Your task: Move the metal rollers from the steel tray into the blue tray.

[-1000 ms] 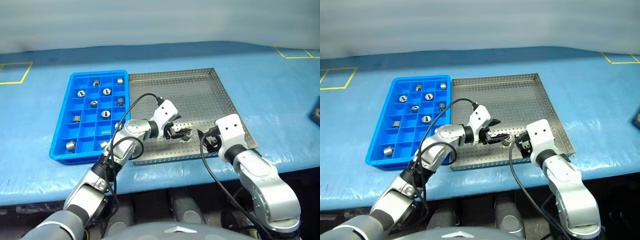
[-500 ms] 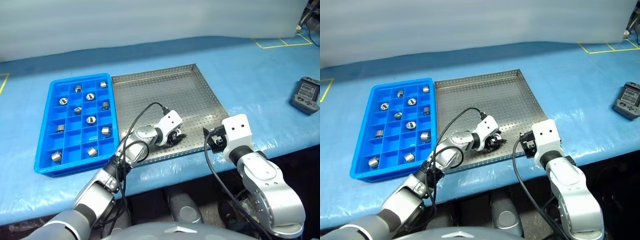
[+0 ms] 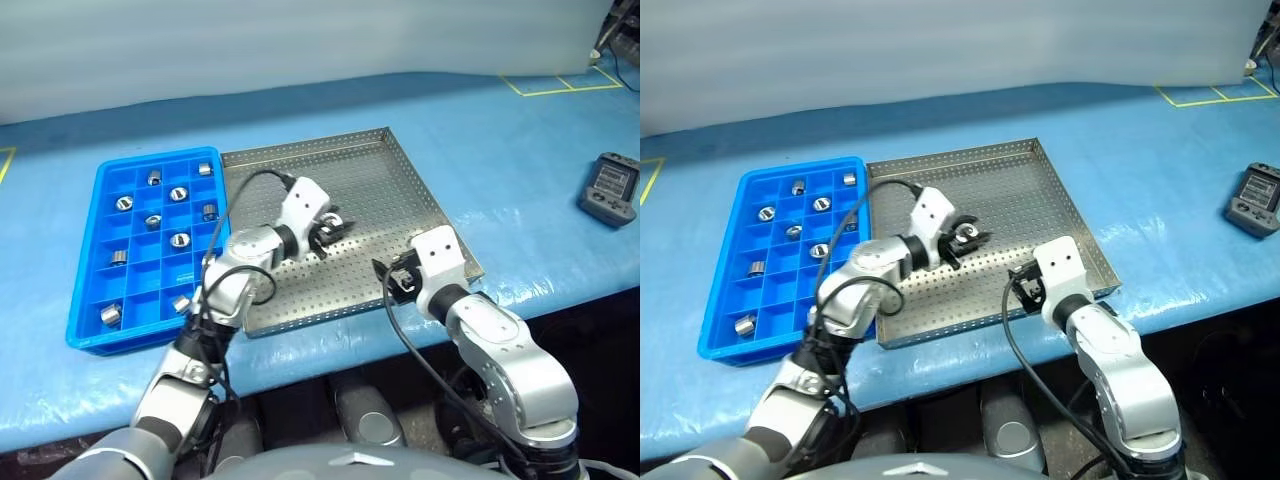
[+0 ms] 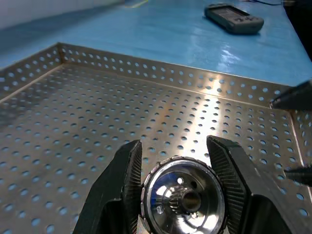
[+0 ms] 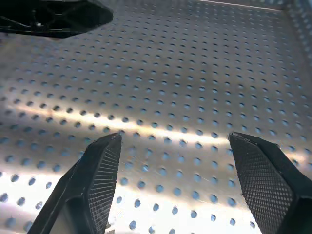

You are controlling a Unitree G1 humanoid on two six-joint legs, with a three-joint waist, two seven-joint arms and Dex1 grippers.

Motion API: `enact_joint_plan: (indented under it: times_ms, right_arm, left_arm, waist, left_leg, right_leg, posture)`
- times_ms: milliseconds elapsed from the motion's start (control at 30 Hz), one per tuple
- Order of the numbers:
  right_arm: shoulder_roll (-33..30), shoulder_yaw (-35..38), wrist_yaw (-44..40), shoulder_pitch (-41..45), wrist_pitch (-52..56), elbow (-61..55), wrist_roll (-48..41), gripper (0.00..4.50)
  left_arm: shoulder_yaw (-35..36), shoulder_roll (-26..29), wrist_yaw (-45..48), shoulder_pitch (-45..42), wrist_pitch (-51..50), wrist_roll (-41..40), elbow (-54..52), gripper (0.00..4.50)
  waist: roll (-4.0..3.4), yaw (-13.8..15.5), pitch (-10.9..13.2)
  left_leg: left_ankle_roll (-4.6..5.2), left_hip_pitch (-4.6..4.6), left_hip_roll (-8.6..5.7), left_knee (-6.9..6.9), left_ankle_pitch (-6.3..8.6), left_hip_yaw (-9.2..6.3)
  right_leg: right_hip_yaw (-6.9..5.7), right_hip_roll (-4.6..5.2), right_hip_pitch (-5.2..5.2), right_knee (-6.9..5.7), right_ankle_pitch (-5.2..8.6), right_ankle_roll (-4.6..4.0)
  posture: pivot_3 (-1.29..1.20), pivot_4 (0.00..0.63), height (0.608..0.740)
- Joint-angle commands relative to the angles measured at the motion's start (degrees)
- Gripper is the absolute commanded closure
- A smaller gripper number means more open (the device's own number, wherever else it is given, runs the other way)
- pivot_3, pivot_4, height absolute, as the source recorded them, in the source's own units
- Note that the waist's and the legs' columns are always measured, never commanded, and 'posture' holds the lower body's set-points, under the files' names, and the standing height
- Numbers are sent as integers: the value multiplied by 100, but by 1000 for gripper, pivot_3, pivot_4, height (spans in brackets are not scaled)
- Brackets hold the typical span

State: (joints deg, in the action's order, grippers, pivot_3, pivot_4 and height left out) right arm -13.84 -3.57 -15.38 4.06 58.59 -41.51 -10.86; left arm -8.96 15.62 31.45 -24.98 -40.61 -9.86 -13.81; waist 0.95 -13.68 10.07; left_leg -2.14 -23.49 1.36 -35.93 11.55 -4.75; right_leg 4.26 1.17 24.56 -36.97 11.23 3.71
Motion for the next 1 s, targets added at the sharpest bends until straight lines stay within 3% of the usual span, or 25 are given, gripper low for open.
enact_joint_plan:
  times_ms: [33,167,300,400,800,833,933,967,1000]
  right_arm:
    - [107,-71,-595,232,-490,-17,-615,792]
    - [105,-186,-1042,472,-735,162,-1046,792]
    - [31,-366,-1027,748,-843,586,-982,792]
    - [-19,-499,-1027,882,-909,774,-970,792]
    - [-116,-463,-746,930,-924,815,-966,792]
    - [-113,-463,-719,930,-924,820,-958,792]
    - [-129,-466,-666,893,-942,788,-953,792]
    - [-138,-466,-645,875,-952,769,-947,792]
    - [-145,-463,-619,865,-959,753,-938,792]
  left_arm:
    - [449,577,-122,439,-765,-100,-1248,2454]
    - [1021,881,-741,916,-1416,110,-2057,2454]
    - [1666,494,-1876,942,-1783,572,-2230,2454]
    - [1738,244,-2373,969,-1902,795,-2065,2454]
    - [1401,372,-2340,1216,-2076,876,-1687,2454]
    - [1384,383,-2345,1206,-2032,897,-1645,1928]
    - [1581,107,-2557,1030,-1810,873,-1589,1081]
    - [1633,24,-2561,976,-1616,819,-1582,810]
    - [1660,-53,-2535,927,-1412,758,-1571,810]
  waist:
    - [-1,165,1]
    - [5,642,4]
    - [12,1073,6]
    - [12,1286,6]
    - [12,1399,5]
    - [12,1396,5]
    - [12,1389,6]
    - [12,1389,5]
    - [13,1391,5]
  left_leg:
    - [0,-1,2,2,0,-3]
    - [-1,-7,2,5,0,-14]
    - [-2,-9,-4,-7,0,-16]
    - [-4,-8,-6,-12,-1,-16]
    - [-7,-9,-8,-8,-3,-19]
    - [-7,-8,-8,-8,-3,-18]
    - [-7,-10,-8,-9,-3,-18]
    - [-8,-10,-8,-9,-3,-18]
    - [-8,-11,-8,-9,-3,-18]
  right_leg:
    - [-2,-2,0,1,0,0]
    - [-13,-1,1,7,0,0]
    - [-21,6,-5,14,3,-5]
    - [-23,9,-11,14,1,-3]
    - [-29,12,-8,10,2,-6]
    - [-29,13,-8,10,2,-6]
    - [-29,13,-8,12,2,-6]
    - [-30,14,-8,12,2,-6]
    - [-30,15,-8,13,1,-6]
  posture:
    - [-2,150,740]
    - [81,150,740]
    - [148,150,740]
    - [169,150,740]
    - [142,150,740]
    - [137,150,740]
    - [129,150,740]
    - [123,150,740]
    - [113,150,740]
